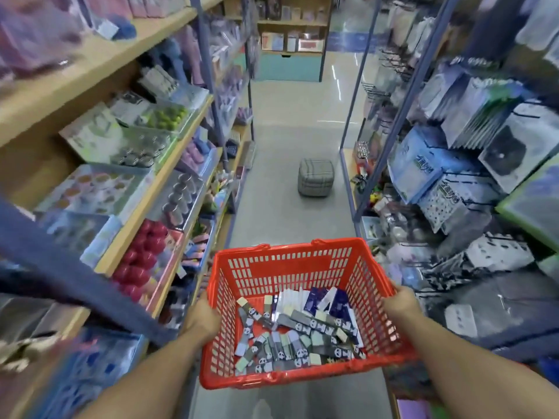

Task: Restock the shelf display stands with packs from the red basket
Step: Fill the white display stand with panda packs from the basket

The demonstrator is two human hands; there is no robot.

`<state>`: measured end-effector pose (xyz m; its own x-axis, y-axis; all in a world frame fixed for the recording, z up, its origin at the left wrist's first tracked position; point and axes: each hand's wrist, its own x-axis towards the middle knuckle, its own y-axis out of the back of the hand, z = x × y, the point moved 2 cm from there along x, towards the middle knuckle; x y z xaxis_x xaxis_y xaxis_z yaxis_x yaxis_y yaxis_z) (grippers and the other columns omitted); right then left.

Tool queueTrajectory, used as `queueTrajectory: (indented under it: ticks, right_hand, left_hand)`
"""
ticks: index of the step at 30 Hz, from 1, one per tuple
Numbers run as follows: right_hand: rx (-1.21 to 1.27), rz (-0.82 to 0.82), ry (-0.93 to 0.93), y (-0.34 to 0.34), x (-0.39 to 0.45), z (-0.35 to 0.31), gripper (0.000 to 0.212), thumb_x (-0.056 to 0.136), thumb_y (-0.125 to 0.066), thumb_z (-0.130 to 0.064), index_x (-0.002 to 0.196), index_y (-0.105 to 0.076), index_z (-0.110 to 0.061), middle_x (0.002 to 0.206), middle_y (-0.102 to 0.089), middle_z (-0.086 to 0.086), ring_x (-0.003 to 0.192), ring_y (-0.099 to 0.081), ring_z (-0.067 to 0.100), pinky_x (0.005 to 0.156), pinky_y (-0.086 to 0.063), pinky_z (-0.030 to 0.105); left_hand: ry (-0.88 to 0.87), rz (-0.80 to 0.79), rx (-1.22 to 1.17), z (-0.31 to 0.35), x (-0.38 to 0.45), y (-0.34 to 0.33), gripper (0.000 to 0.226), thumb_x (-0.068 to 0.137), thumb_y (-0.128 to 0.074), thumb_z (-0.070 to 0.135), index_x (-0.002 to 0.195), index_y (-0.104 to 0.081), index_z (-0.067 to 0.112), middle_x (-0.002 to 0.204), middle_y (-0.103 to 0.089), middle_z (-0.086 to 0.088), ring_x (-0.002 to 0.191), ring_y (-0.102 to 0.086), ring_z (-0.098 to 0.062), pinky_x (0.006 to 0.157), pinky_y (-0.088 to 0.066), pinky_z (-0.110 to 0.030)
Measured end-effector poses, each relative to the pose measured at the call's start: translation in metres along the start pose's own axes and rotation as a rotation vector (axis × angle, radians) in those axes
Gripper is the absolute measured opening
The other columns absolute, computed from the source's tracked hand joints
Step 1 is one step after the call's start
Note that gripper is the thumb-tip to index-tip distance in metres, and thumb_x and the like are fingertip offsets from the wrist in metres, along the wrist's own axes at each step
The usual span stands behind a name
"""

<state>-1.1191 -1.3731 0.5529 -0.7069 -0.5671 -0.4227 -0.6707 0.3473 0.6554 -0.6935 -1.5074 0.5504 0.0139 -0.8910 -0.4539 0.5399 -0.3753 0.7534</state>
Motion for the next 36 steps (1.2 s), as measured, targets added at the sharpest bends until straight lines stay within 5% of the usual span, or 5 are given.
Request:
queueTrajectory:
  ticks: [14,19,24,33,36]
  right_hand:
    - [0.089,-0.096,-0.066,-0.026,0.372,-0.218,0.025,0.089,-0.071,-0.012,0.112,-0.069,-0.02,0.083,-0.075,0.004,0.066,-0.072,0.021,0.068,-0.06,0.034]
    - [0.101,-0.15,-0.003,-0.018,0.473,-0.339,0.029,0.093,-0.066,-0.005,0.117,-0.065,-0.021,0.098,-0.073,0.009,0.086,-0.07,0.03,0.089,-0.056,0.043]
    - [0.013,-0.167,0.074,-0.03,0.602,-0.44,0.038,0.09,-0.066,-0.007,0.125,-0.065,-0.021,0.083,-0.075,0.004,0.07,-0.073,0.029,0.07,-0.062,0.047]
    - [-0.066,-0.152,0.115,-0.084,0.763,-0.653,0.047,0.095,-0.059,0.002,0.14,-0.052,-0.006,0.075,-0.061,0.003,0.057,-0.061,0.016,0.037,-0.043,0.019]
    - [-0.105,-0.17,0.096,-0.103,0.815,-0.711,0.046,0.094,-0.06,0.001,0.139,-0.052,-0.006,0.076,-0.064,0.007,0.056,-0.065,0.019,0.041,-0.045,0.021]
  left_hand:
    - [0.042,0.076,0.14,0.254,0.334,0.039,0.042,0.091,-0.057,0.016,0.133,-0.054,0.018,0.118,-0.069,-0.017,0.107,-0.066,-0.038,0.085,-0.052,-0.038]
    - [0.084,0.077,0.056,0.331,0.42,0.065,0.052,0.086,-0.061,0.018,0.136,-0.051,0.022,0.114,-0.069,-0.02,0.101,-0.067,-0.04,0.081,-0.053,-0.036]
    - [0.08,0.108,-0.066,0.391,0.523,0.088,0.046,0.085,-0.061,0.028,0.131,-0.056,0.025,0.105,-0.073,-0.013,0.092,-0.069,-0.036,0.08,-0.055,-0.037]
    - [0.107,0.067,-0.122,0.473,0.758,0.113,0.045,0.091,-0.059,0.035,0.133,-0.046,0.024,0.114,-0.071,-0.011,0.092,-0.07,-0.031,0.077,-0.054,-0.034]
    - [0.159,0.047,-0.175,0.505,0.814,0.132,0.049,0.088,-0.066,0.031,0.13,-0.045,0.013,0.113,-0.07,-0.01,0.099,-0.07,-0.031,0.082,-0.056,-0.037]
